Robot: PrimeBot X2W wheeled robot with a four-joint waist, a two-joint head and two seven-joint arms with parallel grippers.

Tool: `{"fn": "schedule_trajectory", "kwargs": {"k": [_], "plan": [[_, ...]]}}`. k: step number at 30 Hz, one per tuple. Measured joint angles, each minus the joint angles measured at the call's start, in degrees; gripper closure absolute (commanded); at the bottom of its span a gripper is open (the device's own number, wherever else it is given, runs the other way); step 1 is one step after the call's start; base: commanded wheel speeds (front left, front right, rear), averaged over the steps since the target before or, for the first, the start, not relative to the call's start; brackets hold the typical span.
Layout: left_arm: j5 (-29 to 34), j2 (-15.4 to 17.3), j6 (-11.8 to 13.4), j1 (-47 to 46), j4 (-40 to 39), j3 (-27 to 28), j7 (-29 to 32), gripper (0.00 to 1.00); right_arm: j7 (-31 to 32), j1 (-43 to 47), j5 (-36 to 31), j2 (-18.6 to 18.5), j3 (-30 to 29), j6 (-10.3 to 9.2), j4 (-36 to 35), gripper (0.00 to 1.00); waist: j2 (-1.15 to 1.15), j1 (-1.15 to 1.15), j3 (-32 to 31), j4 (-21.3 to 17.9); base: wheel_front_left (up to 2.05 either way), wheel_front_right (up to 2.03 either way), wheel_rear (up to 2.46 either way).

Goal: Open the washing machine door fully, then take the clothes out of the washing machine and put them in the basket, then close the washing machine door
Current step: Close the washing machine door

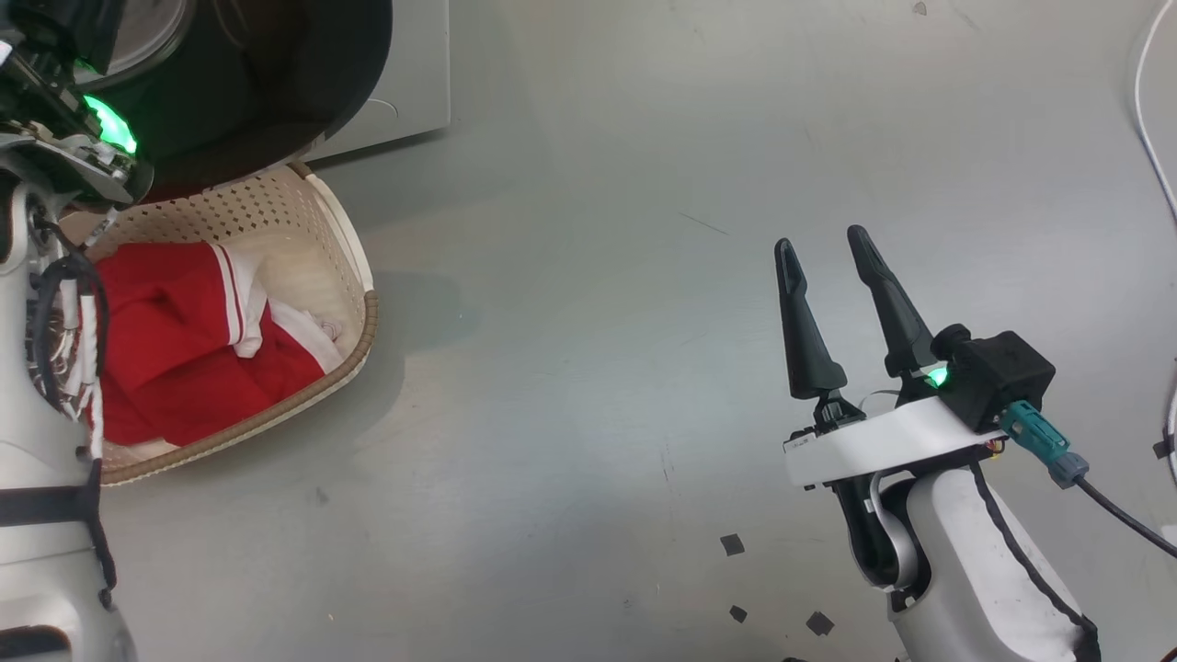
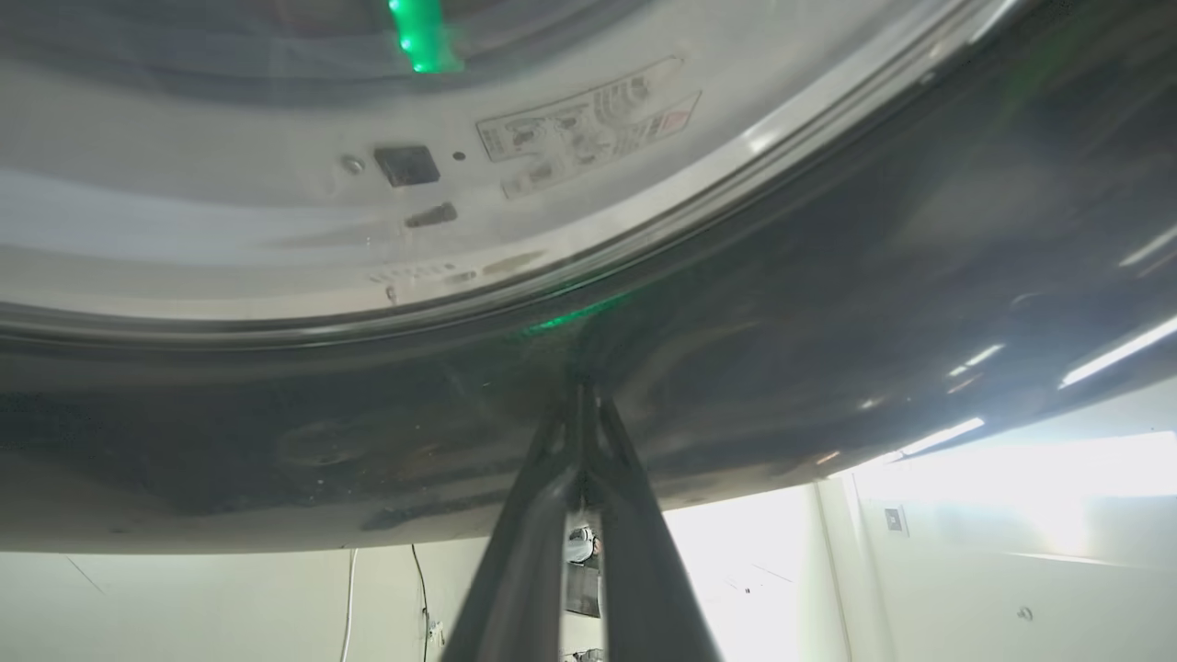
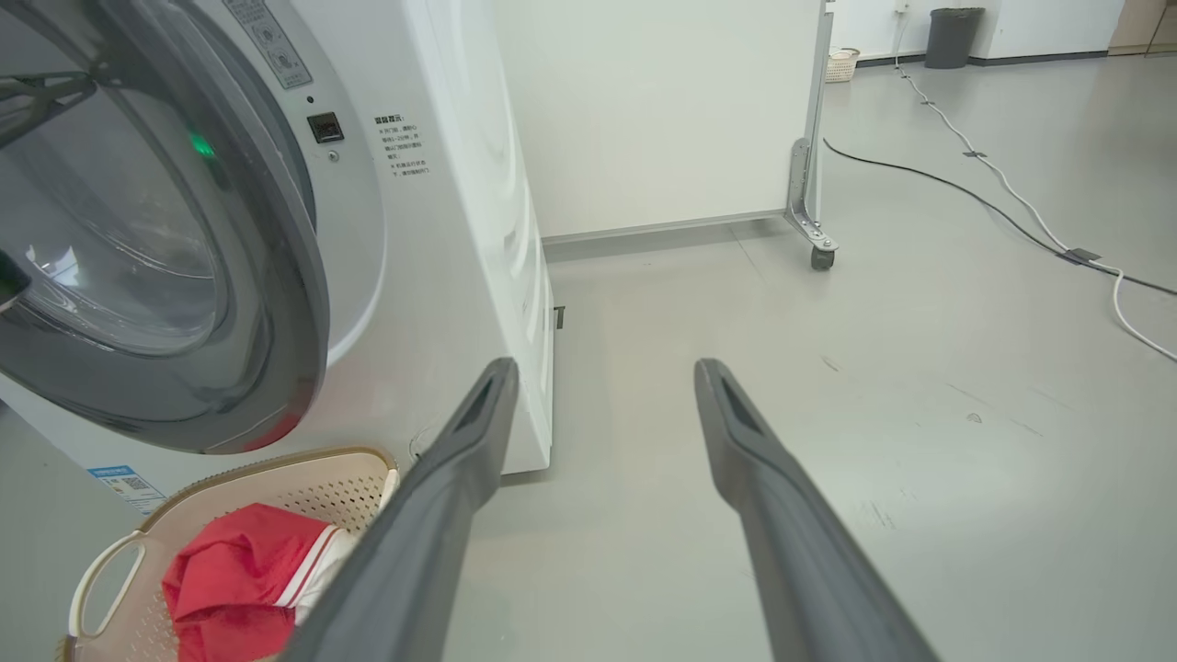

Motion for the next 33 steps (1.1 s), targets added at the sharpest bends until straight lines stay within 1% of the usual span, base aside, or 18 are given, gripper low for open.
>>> {"fn": "schedule_trajectory", "kwargs": {"k": [8,11,13,16,23,25,27,30,31,32,33], "plan": [[-1.02,-0.76,-1.42,-0.02,0.98,-0.54,2.6,1.0,0.0,-0.03,-0.14,0.01,-1.83,-0.44,-0.16,0.0,0.0,0.0,-0.35,1.53,0.0,0.0,0.0],[-2.56,-1.38,-2.43,0.32,0.44,0.14,3.49,1.0,0.0,-0.02,-0.92,0.01,-2.44,-0.44,-0.12,0.0,0.0,0.0,-0.74,2.81,0.0,0.0,0.0],[-3.64,-1.65,-2.52,1.18,0.11,0.73,3.5,1.0,0.0,0.01,-1.41,0.0,-2.87,-0.44,-0.1,0.0,0.0,0.0,-1.0,3.56,0.0,0.0,0.0],[-3.89,-1.67,-2.96,3.94,-0.11,1.6,4.01,1.0,0.0,0.07,-1.88,0.01,-3.32,-0.44,0.12,0.0,0.0,0.0,-1.5,4.77,0.0,0.0,0.0],[-3.89,-2.5,-2.98,10.67,-1.31,2.98,3.91,1.0,0.0,0.79,-3.11,0.0,-4.97,-0.43,0.98,0.0,0.0,0.0,-2.95,8.23,0.0,0.0,0.0],[-3.9,-2.63,-2.98,12.88,-2.71,3.24,4.01,1.0,0.0,1.43,-3.27,0.0,-5.49,-0.42,1.25,0.0,0.0,0.0,-3.49,9.24,0.0,0.0,0.0],[-3.91,-3.21,-2.98,14.71,-4.5,3.64,4.01,0.76,0.0,2.13,-3.56,-0.04,-5.81,-0.41,1.68,0.0,0.0,0.0,-4.1,10.25,0.0,0.0,0.0],[-3.9,-3.72,-2.98,17.14,-7.01,4.27,4.01,0.44,0.0,2.85,-3.89,-0.11,-5.95,-0.18,2.18,0.0,0.0,0.0,-5.07,11.7,0.0,0.0,0.0],[-3.9,-3.89,-2.98,18.22,-7.71,4.85,4.01,0.2,0.0,2.92,-4.04,-0.1,-5.95,-0.16,2.38,0.0,0.0,0.0,-5.46,12.11,0.0,0.0,0.0],[-3.88,-3.99,-2.98,19.48,-8.32,5.36,3.97,0.09,0.0,2.96,-4.13,-0.08,-5.97,-0.05,2.53,0.0,0.0,0.0,-5.9,12.49,0.0,0.0,0.0],[-3.66,-4.02,-2.98,20.82,-8.77,5.56,3.91,0.0,0.0,3.03,-4.31,-0.07,-6.01,0.11,2.66,0.0,0.0,0.0,-6.34,12.83,0.0,0.0,0.0]]}}
